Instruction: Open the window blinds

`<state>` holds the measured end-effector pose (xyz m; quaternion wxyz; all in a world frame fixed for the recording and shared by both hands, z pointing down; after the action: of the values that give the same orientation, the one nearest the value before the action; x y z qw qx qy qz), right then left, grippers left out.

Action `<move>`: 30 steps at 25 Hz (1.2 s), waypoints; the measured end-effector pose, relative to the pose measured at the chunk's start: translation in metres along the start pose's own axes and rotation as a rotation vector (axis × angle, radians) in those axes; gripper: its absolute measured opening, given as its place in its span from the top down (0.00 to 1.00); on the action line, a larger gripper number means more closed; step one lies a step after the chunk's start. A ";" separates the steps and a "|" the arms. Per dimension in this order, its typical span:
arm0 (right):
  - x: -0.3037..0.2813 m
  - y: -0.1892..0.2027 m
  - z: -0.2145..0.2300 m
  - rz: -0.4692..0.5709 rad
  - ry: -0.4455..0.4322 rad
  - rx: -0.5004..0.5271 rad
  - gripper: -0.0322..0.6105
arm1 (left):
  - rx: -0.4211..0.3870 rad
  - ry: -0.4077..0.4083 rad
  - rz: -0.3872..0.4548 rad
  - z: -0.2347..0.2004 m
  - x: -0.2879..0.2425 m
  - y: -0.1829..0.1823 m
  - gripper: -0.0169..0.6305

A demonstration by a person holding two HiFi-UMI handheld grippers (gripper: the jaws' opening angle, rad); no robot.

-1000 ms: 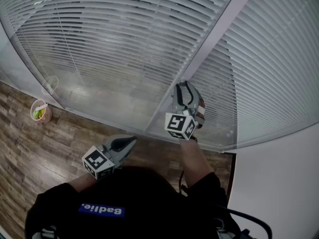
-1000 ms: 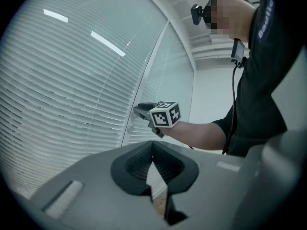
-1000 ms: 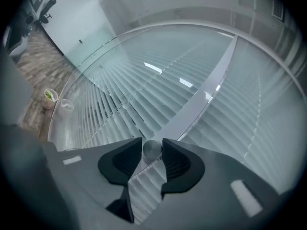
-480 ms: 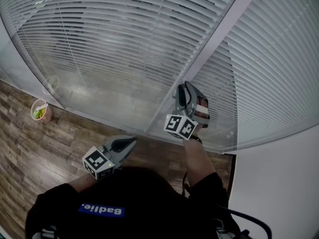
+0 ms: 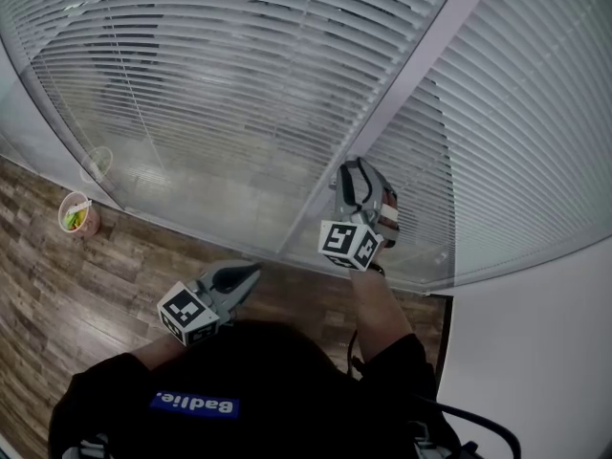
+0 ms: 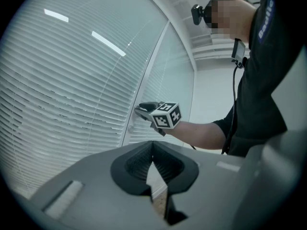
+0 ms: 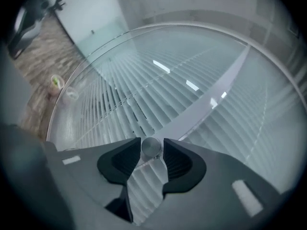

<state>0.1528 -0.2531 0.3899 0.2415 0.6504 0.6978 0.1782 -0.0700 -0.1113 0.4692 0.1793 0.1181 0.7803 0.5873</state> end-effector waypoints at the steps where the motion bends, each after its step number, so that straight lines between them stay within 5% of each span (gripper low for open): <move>1: 0.000 0.000 0.001 0.002 -0.001 -0.058 0.71 | 0.002 -0.001 0.001 0.000 0.000 0.000 0.97; 5: -0.002 -0.003 0.000 -0.007 -0.001 -0.146 0.73 | 0.002 0.001 0.003 0.002 -0.001 0.002 0.97; 9: -0.003 -0.004 0.000 -0.021 0.012 -0.129 0.74 | 0.001 -0.005 0.004 0.001 0.000 0.002 0.97; 15: -0.002 -0.007 -0.007 -0.044 0.033 0.160 0.75 | 0.005 -0.008 0.005 -0.001 0.002 0.002 0.97; 22: -0.002 -0.003 -0.010 -0.029 0.038 0.376 0.75 | 0.004 -0.002 0.006 -0.001 0.000 0.002 0.97; 25: -0.002 -0.002 -0.008 -0.002 0.012 0.292 0.74 | 0.006 0.000 0.004 -0.001 -0.001 0.002 0.97; 30: -0.002 0.007 -0.001 -0.011 -0.036 -0.064 0.70 | 0.008 -0.010 -0.004 -0.001 -0.002 0.003 0.97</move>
<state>0.1586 -0.2544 0.3949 0.2758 0.6418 0.6906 0.1874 -0.0686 -0.1123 0.4726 0.1839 0.1203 0.7820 0.5833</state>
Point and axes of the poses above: the fingertips, and each gripper's own axes: x backward along the fingers, z to its right, y out of its underside, the point moved 7 cm from there along x, backward along the fingers, and after that the axes turned 6 degrees about -z, right-handed, at the moved point
